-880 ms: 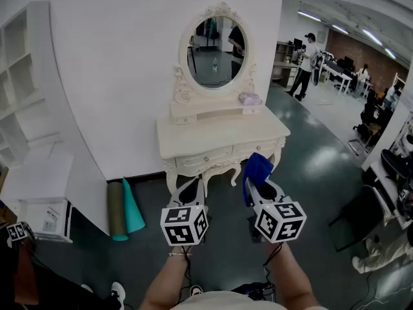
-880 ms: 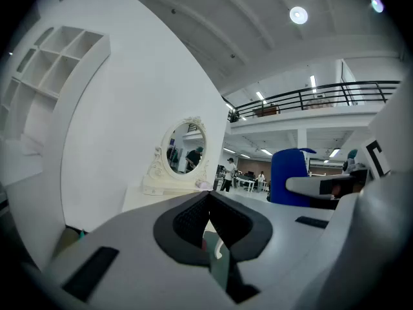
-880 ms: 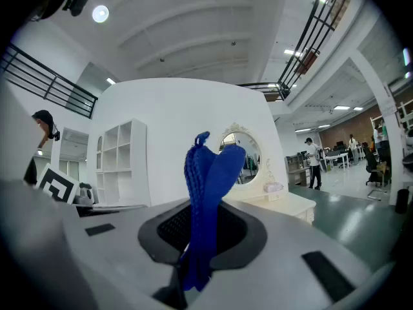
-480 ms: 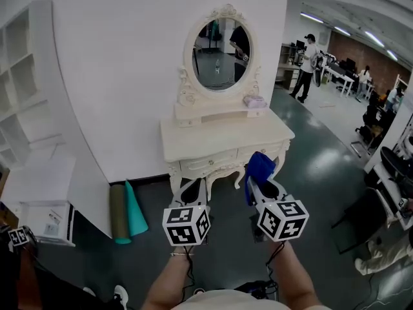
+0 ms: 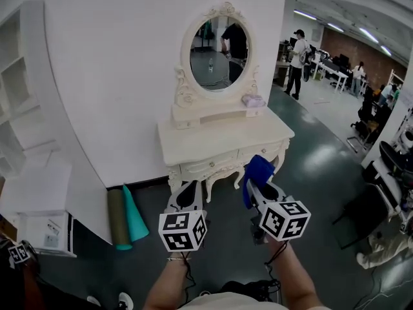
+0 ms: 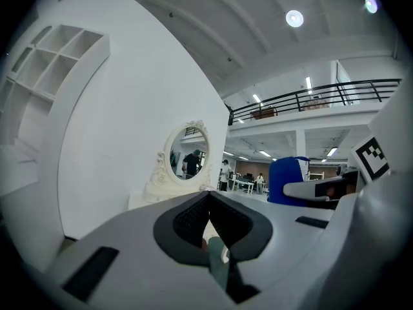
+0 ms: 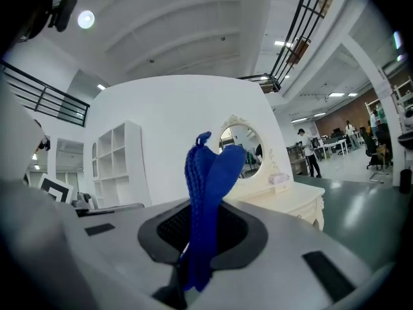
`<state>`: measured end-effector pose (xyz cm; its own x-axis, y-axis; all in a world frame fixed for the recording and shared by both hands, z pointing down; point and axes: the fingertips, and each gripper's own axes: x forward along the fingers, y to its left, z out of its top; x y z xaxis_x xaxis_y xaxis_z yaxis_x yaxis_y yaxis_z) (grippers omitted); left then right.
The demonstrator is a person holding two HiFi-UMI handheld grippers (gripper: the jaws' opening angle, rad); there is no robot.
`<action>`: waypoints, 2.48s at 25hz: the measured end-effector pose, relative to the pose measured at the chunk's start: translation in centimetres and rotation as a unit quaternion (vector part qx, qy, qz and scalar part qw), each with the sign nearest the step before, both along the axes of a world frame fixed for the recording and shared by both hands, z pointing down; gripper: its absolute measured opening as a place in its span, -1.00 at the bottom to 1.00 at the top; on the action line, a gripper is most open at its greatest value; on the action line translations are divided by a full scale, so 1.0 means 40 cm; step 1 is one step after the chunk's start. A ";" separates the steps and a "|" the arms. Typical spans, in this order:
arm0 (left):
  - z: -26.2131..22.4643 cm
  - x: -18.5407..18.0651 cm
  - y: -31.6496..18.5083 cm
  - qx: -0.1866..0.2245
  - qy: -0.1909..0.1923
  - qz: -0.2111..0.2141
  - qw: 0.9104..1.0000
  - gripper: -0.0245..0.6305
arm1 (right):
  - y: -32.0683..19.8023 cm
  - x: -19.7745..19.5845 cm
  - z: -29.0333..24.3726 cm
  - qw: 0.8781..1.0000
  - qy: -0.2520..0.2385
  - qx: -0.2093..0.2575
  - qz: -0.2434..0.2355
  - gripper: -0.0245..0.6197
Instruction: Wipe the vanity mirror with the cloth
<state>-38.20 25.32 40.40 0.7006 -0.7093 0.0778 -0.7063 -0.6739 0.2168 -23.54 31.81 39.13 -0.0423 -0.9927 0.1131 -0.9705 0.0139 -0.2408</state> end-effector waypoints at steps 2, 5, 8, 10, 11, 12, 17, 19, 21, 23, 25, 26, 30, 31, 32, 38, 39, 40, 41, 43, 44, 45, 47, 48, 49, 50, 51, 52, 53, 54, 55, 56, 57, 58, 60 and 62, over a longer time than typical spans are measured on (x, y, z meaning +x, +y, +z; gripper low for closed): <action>0.016 -0.010 -0.012 -0.007 0.001 -0.002 1.000 -0.90 | -0.006 0.000 0.016 1.000 -0.001 -0.007 0.003 -0.72; 0.043 -0.012 -0.027 -0.016 -0.002 -0.002 1.000 -0.90 | -0.017 0.007 0.041 1.000 -0.004 -0.020 0.006 -0.72; 0.058 -0.003 -0.055 -0.015 -0.001 -0.005 1.000 -0.90 | -0.040 0.029 0.055 1.000 -0.004 -0.024 0.012 -0.72; 0.067 0.011 -0.080 -0.013 0.001 -0.008 1.000 -0.90 | -0.062 0.050 0.069 1.000 -0.004 -0.028 0.013 -0.72; 0.072 0.021 -0.095 -0.012 0.002 -0.011 1.000 -0.90 | -0.075 0.063 0.078 0.999 -0.004 -0.031 0.012 -0.72; 0.076 0.032 -0.112 -0.012 0.001 -0.014 1.000 -0.90 | -0.089 0.078 0.086 0.999 -0.004 -0.033 0.012 -0.72; 0.088 0.121 -0.210 -0.013 -0.007 -0.027 1.000 -0.90 | -0.172 0.191 0.077 1.000 -0.003 -0.022 0.021 -0.72; 0.090 0.177 -0.250 -0.015 -0.009 -0.027 0.999 -0.90 | -0.212 0.238 0.068 1.000 0.007 -0.020 0.015 -0.72; 0.093 0.242 -0.289 -0.021 -0.010 -0.025 0.999 -0.90 | -0.254 0.280 0.067 0.999 0.021 -0.026 0.002 -0.72; 0.091 0.313 -0.323 -0.022 -0.011 -0.022 0.999 -0.90 | -0.297 0.326 0.065 0.999 0.031 -0.031 -0.012 -0.72; 0.084 0.382 -0.355 -0.016 -0.014 -0.025 0.999 -0.90 | -0.339 0.383 0.059 0.998 0.043 -0.032 -0.020 -0.72; 0.080 0.414 -0.371 -0.012 -0.015 -0.028 0.999 -0.90 | -0.357 0.417 0.055 0.998 0.051 -0.032 -0.022 -0.72; 0.075 0.520 -0.444 -0.007 -0.018 -0.043 0.999 -0.90 | -0.425 0.555 0.045 0.997 0.063 -0.029 -0.023 -0.72; 0.076 0.541 -0.460 -0.008 -0.021 -0.046 0.999 -0.90 | -0.441 0.586 0.046 0.998 0.056 -0.028 -0.024 -0.72; 0.079 0.560 -0.473 -0.009 -0.024 -0.049 0.998 -0.90 | -0.456 0.613 0.050 0.998 0.045 -0.028 -0.025 -0.72; 0.119 0.614 -0.547 -0.022 -0.050 -0.072 0.996 -0.90 | -0.559 0.678 0.084 0.998 -0.003 -0.028 -0.058 -0.72; 0.125 0.617 -0.558 -0.024 -0.053 -0.077 0.995 -0.90 | -0.575 0.681 0.090 0.998 -0.002 -0.030 -0.063 -0.72; 0.129 0.619 -0.570 -0.025 -0.055 -0.081 0.995 -0.90 | -0.590 0.685 0.095 0.997 -0.002 -0.031 -0.068 -0.72; 0.133 0.622 -0.584 -0.026 -0.057 -0.085 0.994 -0.90 | -0.607 0.689 0.101 0.997 -0.003 -0.033 -0.072 -0.72; 0.143 0.625 -0.615 -0.026 -0.062 -0.093 0.993 -0.90 | -0.642 0.695 0.115 0.996 -0.005 -0.036 -0.082 -0.72; 0.150 0.625 -0.633 -0.027 -0.065 -0.097 0.993 -0.90 | -0.660 0.700 0.123 0.996 -0.004 -0.039 -0.086 -0.72; 0.157 0.628 -0.652 -0.029 -0.066 -0.101 0.992 -0.90 | -0.678 0.707 0.130 0.995 -0.002 -0.040 -0.089 -0.72; 0.169 0.640 -0.699 -0.033 -0.063 -0.107 0.992 -0.90 | -0.716 0.730 0.139 0.995 0.001 -0.041 -0.090 -0.72; 0.174 0.651 -0.726 -0.034 -0.061 -0.109 0.992 -0.90 | -0.738 0.746 0.141 0.995 0.003 -0.039 -0.089 -0.72; 0.177 0.665 -0.756 -0.033 -0.058 -0.110 0.992 -0.90 | -0.761 0.763 0.141 0.995 0.005 -0.037 -0.088 -0.72; 0.179 0.681 -0.788 -0.031 -0.056 -0.110 0.992 -0.90 | -0.788 0.781 0.141 0.996 0.008 -0.036 -0.086 -0.72; 0.181 0.699 -0.822 -0.031 -0.054 -0.110 0.992 -0.90 | -0.817 0.800 0.140 0.996 0.012 -0.036 -0.085 -0.72; 0.181 0.718 -0.856 -0.031 -0.051 -0.110 0.992 -0.90 | -0.849 0.819 0.138 0.996 0.016 -0.036 -0.084 -0.72; 0.180 0.738 -0.890 -0.031 -0.048 -0.109 0.992 -0.90 | -0.882 0.837 0.132 0.996 0.020 -0.037 -0.085 -0.72; 0.175 0.757 -0.925 -0.030 -0.044 -0.108 0.993 -0.90 | -0.918 0.855 0.122 0.995 0.026 -0.037 -0.086 -0.72; 0.167 0.776 -0.959 -0.028 -0.040 -0.108 0.993 -0.90 | -0.954 0.869 0.109 0.995 0.032 -0.036 -0.089 -0.72; 0.159 0.791 -0.992 -0.024 -0.037 -0.109 0.993 -0.90 | -0.989 0.881 0.095 0.994 0.039 -0.035 -0.093 -0.72; 0.151 0.802 -1.026 -0.021 -0.034 -0.111 0.993 -0.90 | -1.023 0.889 0.081 0.994 0.046 -0.032 -0.096 -0.72; 0.144 0.811 -1.061 -0.018 -0.031 -0.114 0.993 -0.90 | -1.055 0.895 0.068 0.993 0.052 -0.028 -0.100 -0.72; 0.130 0.826 -1.129 -0.015 -0.020 -0.119 0.993 -0.90 | -1.118 0.905 0.051 0.992 0.062 -0.024 -0.105 -0.72; 0.122 0.839 -1.192 -0.013 -0.014 -0.125 0.992 -0.90 | -1.178 0.914 0.049 0.991 0.072 -0.026 -0.109 -0.72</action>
